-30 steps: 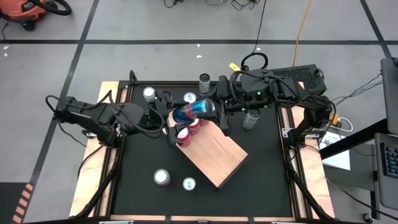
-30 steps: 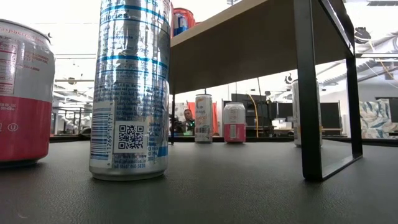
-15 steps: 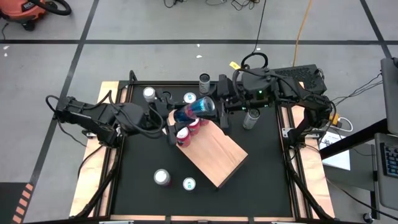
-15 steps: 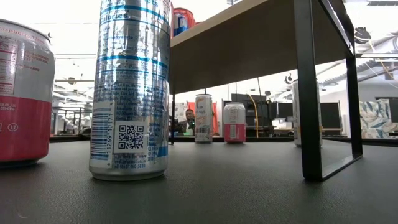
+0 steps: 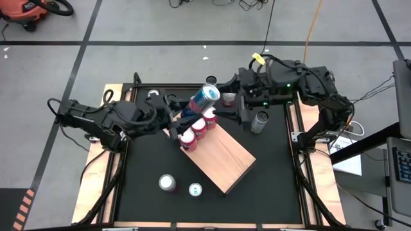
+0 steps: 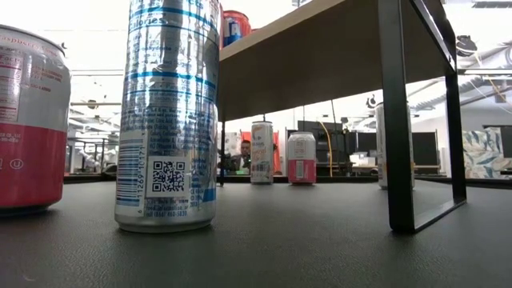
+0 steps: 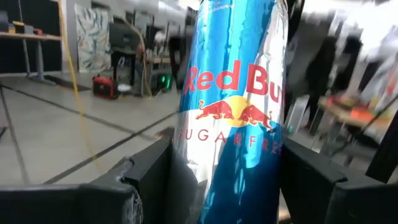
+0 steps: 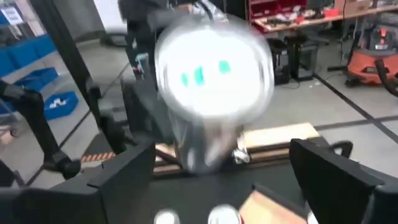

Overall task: Place canned beverage on shelf
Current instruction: Put the bottom blue soda can on the shelf aligned with the other blue soda can

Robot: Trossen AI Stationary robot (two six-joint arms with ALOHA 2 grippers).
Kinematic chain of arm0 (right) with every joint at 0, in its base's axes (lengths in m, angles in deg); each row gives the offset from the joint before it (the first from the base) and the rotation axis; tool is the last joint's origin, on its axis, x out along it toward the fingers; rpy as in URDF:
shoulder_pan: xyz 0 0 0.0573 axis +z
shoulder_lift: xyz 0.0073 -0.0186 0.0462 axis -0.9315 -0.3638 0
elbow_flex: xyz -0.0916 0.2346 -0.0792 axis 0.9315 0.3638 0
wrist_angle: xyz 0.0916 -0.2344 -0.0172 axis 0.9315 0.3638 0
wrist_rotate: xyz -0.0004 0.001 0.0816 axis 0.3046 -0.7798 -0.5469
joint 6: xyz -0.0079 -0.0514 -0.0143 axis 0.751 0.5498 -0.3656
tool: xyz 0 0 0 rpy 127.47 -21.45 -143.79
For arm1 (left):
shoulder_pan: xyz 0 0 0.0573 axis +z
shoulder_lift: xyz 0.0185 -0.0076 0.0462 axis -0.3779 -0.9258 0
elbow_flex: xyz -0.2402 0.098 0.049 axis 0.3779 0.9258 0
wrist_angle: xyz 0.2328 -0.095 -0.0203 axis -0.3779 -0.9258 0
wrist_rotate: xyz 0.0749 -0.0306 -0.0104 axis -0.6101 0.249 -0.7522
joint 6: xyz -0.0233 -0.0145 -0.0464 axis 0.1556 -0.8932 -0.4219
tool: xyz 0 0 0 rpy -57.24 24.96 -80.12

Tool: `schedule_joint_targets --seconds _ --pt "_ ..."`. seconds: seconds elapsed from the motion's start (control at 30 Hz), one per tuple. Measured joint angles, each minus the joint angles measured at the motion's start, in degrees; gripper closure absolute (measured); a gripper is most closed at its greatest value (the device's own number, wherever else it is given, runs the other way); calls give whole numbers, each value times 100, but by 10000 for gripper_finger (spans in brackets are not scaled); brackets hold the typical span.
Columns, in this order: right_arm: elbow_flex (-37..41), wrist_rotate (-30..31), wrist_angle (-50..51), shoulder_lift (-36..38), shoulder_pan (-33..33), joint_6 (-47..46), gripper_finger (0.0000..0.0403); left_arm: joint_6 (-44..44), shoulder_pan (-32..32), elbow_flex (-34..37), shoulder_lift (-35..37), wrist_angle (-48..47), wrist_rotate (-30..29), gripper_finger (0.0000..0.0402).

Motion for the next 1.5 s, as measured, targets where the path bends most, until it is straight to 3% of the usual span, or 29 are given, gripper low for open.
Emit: schedule_joint_targets --seconds 0.23,0.63,0.8,1.27,1.5 --pt "2 -239 487 -63 115 -460 59 198 59 0 10 1289 -11 157" --pt "9 -290 -980 -447 -25 -1012 59 152 79 -2 -93 2422 -12 158" --pt "9 -936 -1330 -559 -160 -1045 59 154 79 -4 -363 3096 22 158" --pt "11 -1628 -1648 -564 -199 -987 61 163 59 -6 -912 4034 198 158" --pt "11 -1749 -1594 -555 -201 -1011 94 156 52 -13 -984 4072 314 158"
